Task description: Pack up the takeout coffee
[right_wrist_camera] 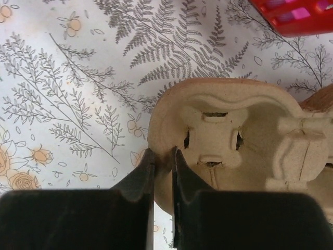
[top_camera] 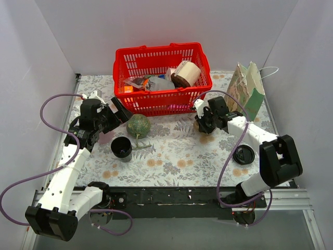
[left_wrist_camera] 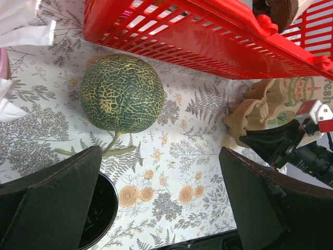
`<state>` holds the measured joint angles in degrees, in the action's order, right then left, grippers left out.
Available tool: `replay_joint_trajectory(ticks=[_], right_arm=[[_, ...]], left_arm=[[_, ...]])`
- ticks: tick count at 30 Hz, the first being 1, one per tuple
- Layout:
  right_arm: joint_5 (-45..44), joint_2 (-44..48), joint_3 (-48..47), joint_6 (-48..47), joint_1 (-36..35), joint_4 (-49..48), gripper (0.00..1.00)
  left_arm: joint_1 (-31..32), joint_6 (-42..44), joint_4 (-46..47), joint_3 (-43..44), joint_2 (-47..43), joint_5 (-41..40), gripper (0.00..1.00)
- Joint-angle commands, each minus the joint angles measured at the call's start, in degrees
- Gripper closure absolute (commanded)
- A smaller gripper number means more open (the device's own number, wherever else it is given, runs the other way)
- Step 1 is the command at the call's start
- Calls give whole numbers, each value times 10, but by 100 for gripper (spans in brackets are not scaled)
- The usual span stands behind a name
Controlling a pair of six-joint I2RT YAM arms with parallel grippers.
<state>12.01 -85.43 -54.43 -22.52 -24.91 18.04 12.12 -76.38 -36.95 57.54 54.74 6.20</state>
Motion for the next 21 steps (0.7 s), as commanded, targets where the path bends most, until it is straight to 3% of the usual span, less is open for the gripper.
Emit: replay_joint_trajectory(ticks=[1, 2, 4, 8, 15, 21], right_arm=[[-5, -16, -47, -9, 4, -9, 78], [4, -18, -51, -4, 5, -4, 70], [13, -8, -57, 0, 4, 0, 39], [52, 39, -54, 22, 3, -9, 33], [71, 150, -29, 142, 2, -58, 21], [131, 251, 69, 201, 2, -145, 18]], left_arm=[[1, 11, -29, 28, -5, -31, 2], [1, 11, -29, 28, -4, -35, 2], [1, 11, -33, 30, -4, -35, 2], [1, 11, -43, 35, -1, -43, 2], [1, 11, -61, 31, 12, -38, 2], [3, 2, -57, 11, 47, -15, 2]])
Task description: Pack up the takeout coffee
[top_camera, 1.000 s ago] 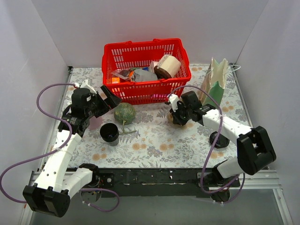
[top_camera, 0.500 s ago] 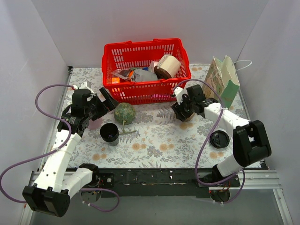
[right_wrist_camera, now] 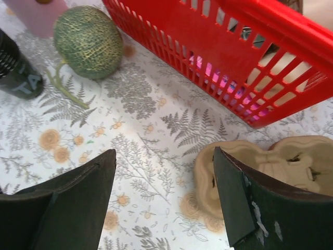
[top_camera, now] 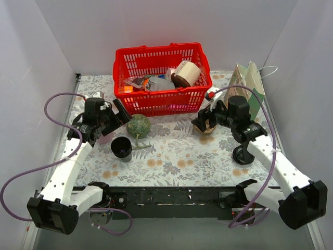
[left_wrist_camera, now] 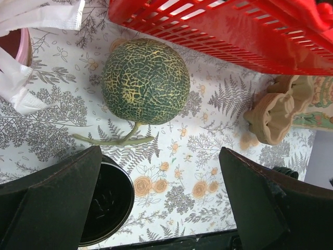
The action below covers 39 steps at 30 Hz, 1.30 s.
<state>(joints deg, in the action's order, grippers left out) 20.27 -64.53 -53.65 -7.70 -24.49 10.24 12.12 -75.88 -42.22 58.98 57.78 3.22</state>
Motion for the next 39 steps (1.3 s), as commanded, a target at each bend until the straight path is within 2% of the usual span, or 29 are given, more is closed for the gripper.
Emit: replay_joint_trajectory(ticks=[1, 6, 8, 13, 19, 21, 22, 26, 29, 35, 39], right_arm=[[49, 64, 75, 51, -1, -83, 18], [2, 96, 114, 48, -2, -95, 19], [-10, 97, 113, 49, -2, -91, 19], [-15, 84, 112, 55, -2, -86, 20], [-23, 69, 108, 57, -2, -79, 20], [-26, 67, 108, 57, -2, -78, 21], [-28, 67, 108, 57, -1, -76, 21], [-39, 65, 107, 57, -2, -73, 21], [-44, 65, 107, 56, -2, -72, 21], [-31, 66, 107, 52, -2, -75, 21], [-30, 66, 109, 51, -2, -75, 21]], left_arm=[[4, -3, -1, -8, 20, 24, 2], [33, -7, -5, -6, 32, 29, 2], [48, -15, -30, -4, 42, -6, 3], [84, -22, -99, 18, 72, -68, 14], [97, -36, -139, 20, 63, -87, 35], [99, -38, -143, 18, 66, -89, 46], [99, -38, -140, 17, 66, -84, 48], [103, -37, -135, 19, 79, -82, 51], [106, -38, -134, 25, 88, -81, 60], [110, -39, -141, 23, 100, -93, 64], [113, -40, -141, 25, 104, -95, 77]])
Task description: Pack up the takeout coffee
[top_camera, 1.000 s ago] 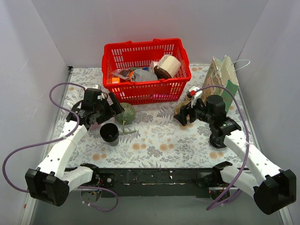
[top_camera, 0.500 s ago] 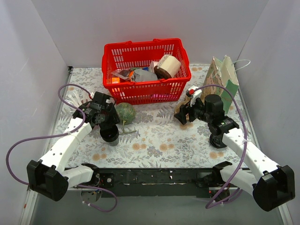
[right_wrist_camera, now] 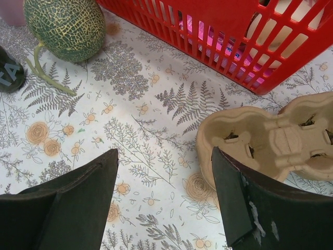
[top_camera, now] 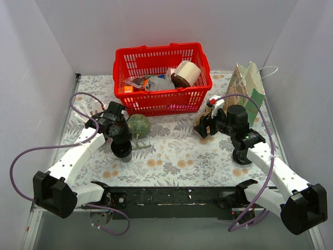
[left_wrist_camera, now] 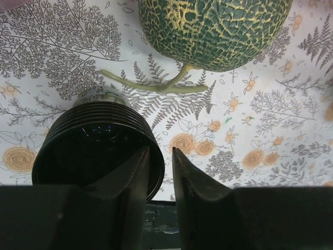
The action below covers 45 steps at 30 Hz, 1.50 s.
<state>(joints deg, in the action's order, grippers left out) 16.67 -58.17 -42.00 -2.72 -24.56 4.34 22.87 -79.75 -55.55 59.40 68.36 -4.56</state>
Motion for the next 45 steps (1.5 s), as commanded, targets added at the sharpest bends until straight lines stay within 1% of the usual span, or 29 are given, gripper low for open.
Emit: replay_joint_trajectory(ticks=[1, 2, 3, 5, 6, 9, 16, 21, 30, 38, 45], right_arm=[[9, 3, -5, 0, -1, -19, 21], [13, 2, -5, -1, -1, -21, 21], [14, 1, -5, -1, -1, -21, 21], [13, 0, -6, -1, -1, -19, 21], [12, -1, -6, -2, -1, -19, 21], [13, -3, -6, -1, -1, -18, 21], [25, -4, -6, -1, -1, -17, 21], [36, -6, -8, -3, -2, -14, 21], [94, -11, -10, -6, -1, -14, 21], [86, 11, -5, -9, -1, -21, 21], [55, 46, 3, -4, -1, -25, 21]], left_arm=[[5, -1, -10, 22, -1, -19, 78], [6, -2, -15, 24, 0, -22, 80], [7, -2, -16, 26, 0, -25, 85], [7, -1, -22, 30, -1, -25, 90], [7, -1, -24, 34, -1, -26, 94], [7, -1, -32, 39, -2, -26, 100], [8, 3, -43, 51, -2, -25, 100], [8, 15, -46, 66, -1, -3, 100], [7, 36, -100, 125, 25, -37, 100], [8, 88, -166, 236, 30, -81, 100], [7, 109, -199, 331, 42, -78, 100]])
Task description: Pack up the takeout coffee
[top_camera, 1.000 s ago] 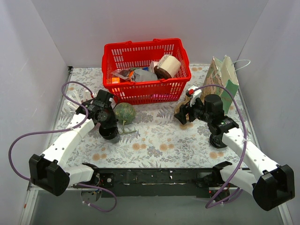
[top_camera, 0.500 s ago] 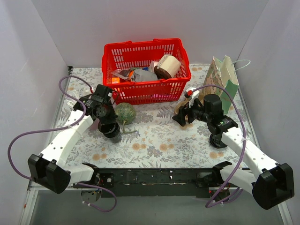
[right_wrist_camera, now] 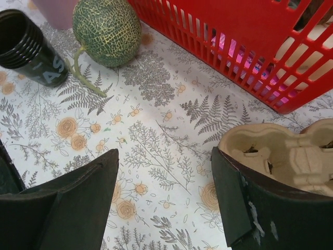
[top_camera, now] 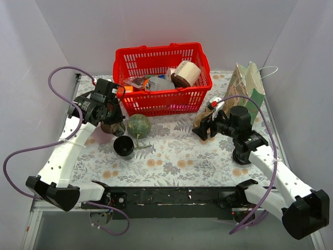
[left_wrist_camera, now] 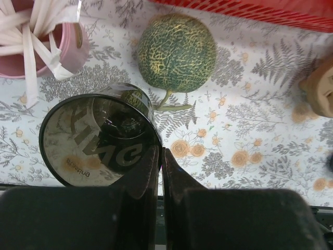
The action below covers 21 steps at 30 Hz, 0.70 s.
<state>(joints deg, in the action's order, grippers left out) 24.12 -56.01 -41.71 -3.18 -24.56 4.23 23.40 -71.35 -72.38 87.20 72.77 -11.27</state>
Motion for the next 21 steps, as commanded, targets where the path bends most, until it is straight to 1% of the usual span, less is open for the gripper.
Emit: replay_joint_trajectory(ticks=[1, 4, 6, 7, 8, 10, 11, 12, 13, 14, 15, 16, 17, 18, 19, 21], right_arm=[[-22, 27, 1, 5, -1, -25, 21], [-42, 34, -4, 17, -1, -17, 21], [-81, 36, -17, 47, -1, 3, 21], [-102, 38, -23, 63, -2, 16, 21], [-147, 39, -27, 91, -1, 47, 21], [-209, 47, -29, 136, -1, 76, 21], [-275, 49, -28, 156, -1, 106, 21], [-308, 56, -27, 204, -1, 129, 21], [-338, 59, -27, 227, -1, 151, 21], [-395, 62, -28, 254, -1, 174, 20], [-427, 65, -30, 305, -1, 241, 18], [-452, 67, -36, 323, 0, 267, 17], [-485, 70, -35, 331, 0, 288, 15], [-503, 77, -31, 339, 1, 317, 13], [-519, 80, -25, 352, 1, 328, 13], [-548, 85, -22, 361, 7, 348, 14]], left_arm=[[2, 26, -31, 60, -3, -8, 100], [2, 28, -22, 86, -3, 19, 100], [2, 29, -13, 111, 1, 38, 100], [2, 30, -8, 120, 2, 64, 100], [2, 31, 6, 125, 3, 77, 100], [2, 31, 29, 119, -1, 98, 100], [3, 31, 57, 113, -1, 105, 100], [5, 29, 72, 106, 4, 109, 100], [15, 20, 97, 95, 10, 112, 100], [25, 12, 111, 89, 15, 109, 100], [40, 3, 123, 83, 19, 95, 100], [82, -4, 134, 74, 32, 74, 100], [105, -17, 161, 69, 39, 41, 100], [127, -18, 177, 63, 48, 34, 100], [168, -17, 206, 56, 65, 28, 100], [207, -18, 234, 31, 84, 6, 100]])
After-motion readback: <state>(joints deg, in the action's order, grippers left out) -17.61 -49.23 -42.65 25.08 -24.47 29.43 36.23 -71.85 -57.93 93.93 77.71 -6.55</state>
